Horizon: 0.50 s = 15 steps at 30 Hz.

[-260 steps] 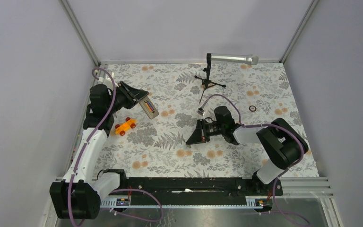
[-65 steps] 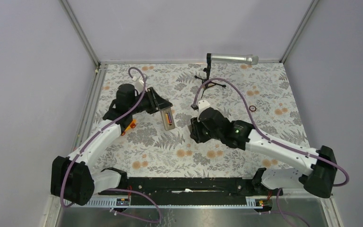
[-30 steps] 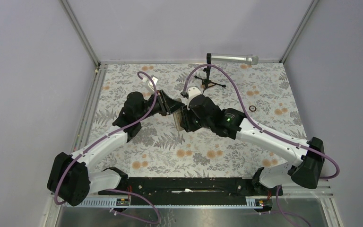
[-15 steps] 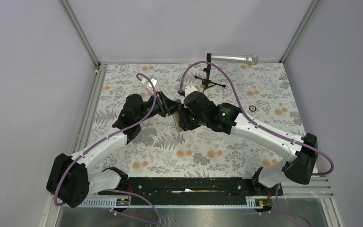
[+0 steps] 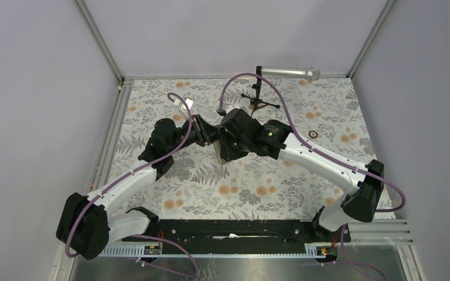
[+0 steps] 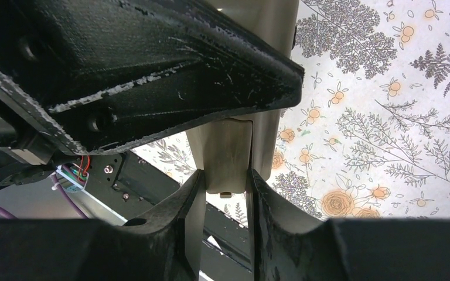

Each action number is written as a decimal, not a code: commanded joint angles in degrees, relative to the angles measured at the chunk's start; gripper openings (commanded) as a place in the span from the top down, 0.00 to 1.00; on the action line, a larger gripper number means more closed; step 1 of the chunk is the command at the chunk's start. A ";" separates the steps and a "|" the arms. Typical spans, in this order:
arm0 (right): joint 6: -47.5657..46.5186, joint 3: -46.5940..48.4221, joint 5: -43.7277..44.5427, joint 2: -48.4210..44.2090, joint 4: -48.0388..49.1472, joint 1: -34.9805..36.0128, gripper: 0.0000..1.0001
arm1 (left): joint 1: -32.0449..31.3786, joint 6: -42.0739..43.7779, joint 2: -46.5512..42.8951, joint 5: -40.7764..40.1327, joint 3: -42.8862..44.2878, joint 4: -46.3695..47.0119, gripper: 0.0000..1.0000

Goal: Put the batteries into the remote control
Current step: Load the battery cover into the remote control.

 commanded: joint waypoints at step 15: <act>-2.96 9.41 -3.51 5.94 -6.98 -2.62 0.63 | -0.71 -8.83 1.35 12.02 6.85 1.45 1.00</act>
